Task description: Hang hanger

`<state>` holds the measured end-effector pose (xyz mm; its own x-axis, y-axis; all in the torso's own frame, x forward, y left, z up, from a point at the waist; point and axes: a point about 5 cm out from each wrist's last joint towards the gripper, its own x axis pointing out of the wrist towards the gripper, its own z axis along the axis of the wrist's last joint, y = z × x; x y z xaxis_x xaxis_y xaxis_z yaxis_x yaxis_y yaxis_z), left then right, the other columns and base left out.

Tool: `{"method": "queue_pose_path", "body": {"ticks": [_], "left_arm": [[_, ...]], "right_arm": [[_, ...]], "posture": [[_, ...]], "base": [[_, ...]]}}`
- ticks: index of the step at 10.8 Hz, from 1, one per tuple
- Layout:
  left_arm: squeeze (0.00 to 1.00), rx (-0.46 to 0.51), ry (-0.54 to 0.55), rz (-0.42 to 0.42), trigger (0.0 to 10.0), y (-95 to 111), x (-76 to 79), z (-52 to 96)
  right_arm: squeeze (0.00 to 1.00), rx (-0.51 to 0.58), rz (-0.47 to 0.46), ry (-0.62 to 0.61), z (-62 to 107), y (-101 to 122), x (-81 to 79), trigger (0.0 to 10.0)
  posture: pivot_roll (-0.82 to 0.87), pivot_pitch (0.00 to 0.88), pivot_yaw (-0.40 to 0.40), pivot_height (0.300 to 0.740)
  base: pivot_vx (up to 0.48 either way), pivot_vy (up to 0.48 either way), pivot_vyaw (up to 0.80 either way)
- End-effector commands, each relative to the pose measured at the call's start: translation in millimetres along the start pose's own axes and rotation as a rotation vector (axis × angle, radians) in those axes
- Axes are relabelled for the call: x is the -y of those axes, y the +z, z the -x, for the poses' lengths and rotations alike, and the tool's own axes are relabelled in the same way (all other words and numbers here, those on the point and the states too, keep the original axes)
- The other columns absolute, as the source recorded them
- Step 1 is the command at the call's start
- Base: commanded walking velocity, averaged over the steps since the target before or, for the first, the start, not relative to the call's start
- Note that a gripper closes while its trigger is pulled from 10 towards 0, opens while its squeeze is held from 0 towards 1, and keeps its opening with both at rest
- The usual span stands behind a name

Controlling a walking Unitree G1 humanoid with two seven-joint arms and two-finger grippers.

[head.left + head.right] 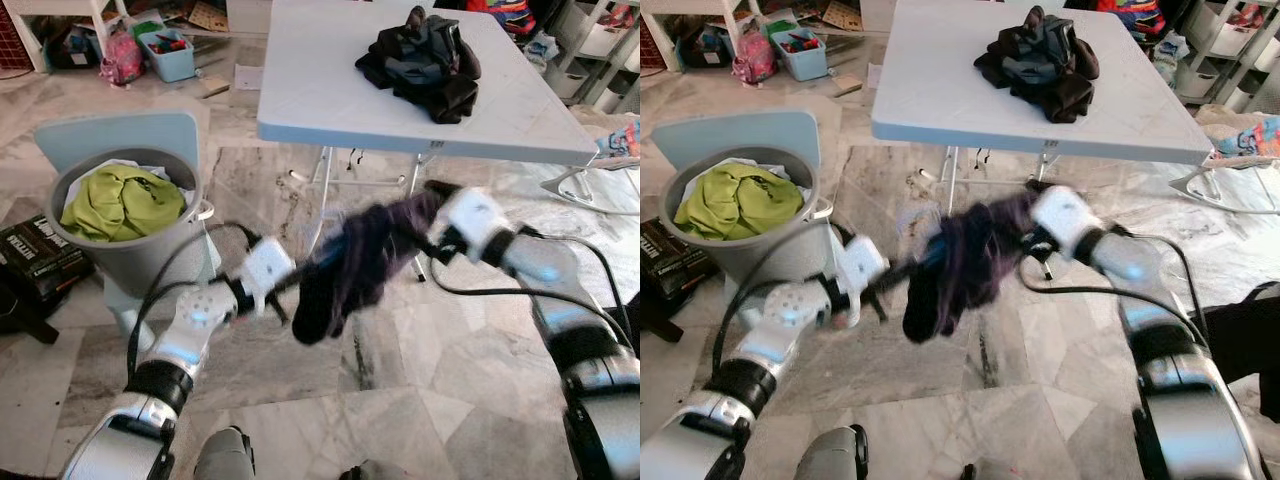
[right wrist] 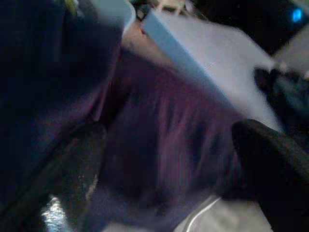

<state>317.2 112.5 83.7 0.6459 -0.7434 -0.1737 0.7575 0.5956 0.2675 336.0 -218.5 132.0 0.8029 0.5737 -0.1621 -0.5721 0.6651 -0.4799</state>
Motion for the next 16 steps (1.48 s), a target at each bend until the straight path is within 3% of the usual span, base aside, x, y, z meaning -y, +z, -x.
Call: {"method": "queue_pose_path", "body": {"ticks": [1, 2, 3, 4, 5, 6, 8, 11, 12, 16], "left_arm": [[0.00, 0.082, 0.040, -0.023, 0.0, 18, -7.7, -4.7], [0.00, 0.094, 0.069, -0.015, 0.0, 20, -10.7, -5.2], [0.00, 0.089, 0.077, -0.009, 0.0, 20, -12.9, -5.2], [0.00, 0.090, 0.073, -0.003, 0.0, 20, -12.4, -5.6], [0.00, 0.103, 0.049, 0.020, 0.0, 22, -8.9, -8.3], [0.00, 0.116, -0.001, 0.028, 0.0, 26, -1.3, -12.2], [0.00, 0.127, -0.098, 0.038, 0.0, 27, 17.3, -14.9], [0.00, 0.144, -0.180, 0.075, 0.0, 30, 32.5, -17.3], [0.00, 0.146, -0.190, 0.073, 0.0, 31, 32.6, -18.1], [0.00, 0.143, -0.207, 0.078, 0.0, 35, 32.8, -15.3]], "right_arm": [[1.00, -0.021, -0.045, -0.034, 7.7, -6, 2.3, 10.0], [1.00, -0.053, -0.099, -0.027, 14.6, -15, -4.2, 10.0], [1.00, -0.100, -0.174, 0.057, 24.6, -25, -17.4, 10.0], [0.96, -0.107, -0.192, 0.082, 26.3, -26, -20.8, 10.0], [0.58, -0.117, -0.230, 0.118, 26.7, -28, -27.2, 10.0], [0.00, -0.113, -0.265, 0.124, 22.3, -28, -33.8, 10.0], [0.00, -0.105, -0.312, 0.117, 16.1, -27, -45.4, 10.0], [0.00, -0.107, -0.369, 0.110, 15.1, -23, -58.0, 10.0], [0.00, -0.100, -0.371, 0.080, 13.7, -23, -56.4, 0.0], [0.00, -0.091, -0.412, -0.063, 10.8, -21, -45.0, 0.0]], "posture": [[-0.05, 0.044, -0.064, 0.740], [-0.05, 0.044, -0.061, 0.740], [-0.06, 0.044, -0.056, 0.740], [-0.06, 0.044, -0.056, 0.740], [-0.06, 0.044, -0.055, 0.740], [-0.06, 0.042, -0.056, 0.740], [-0.04, 0.042, -0.056, 0.740], [-0.04, 0.043, -0.052, 0.740], [-0.04, 0.043, -0.051, 0.740], [-0.04, 0.044, -0.052, 0.740]], "base": [[0.000, 0.000, 0.00], [0.000, 0.000, 0.00], [0.000, 0.000, 0.00], [0.000, 0.000, 0.00], [0.000, 0.000, 0.00], [0.000, 0.000, 0.00], [0.000, 0.000, 0.00], [0.000, 0.000, 0.00], [0.000, 0.000, 0.00], [0.000, 0.000, 0.00]]}}
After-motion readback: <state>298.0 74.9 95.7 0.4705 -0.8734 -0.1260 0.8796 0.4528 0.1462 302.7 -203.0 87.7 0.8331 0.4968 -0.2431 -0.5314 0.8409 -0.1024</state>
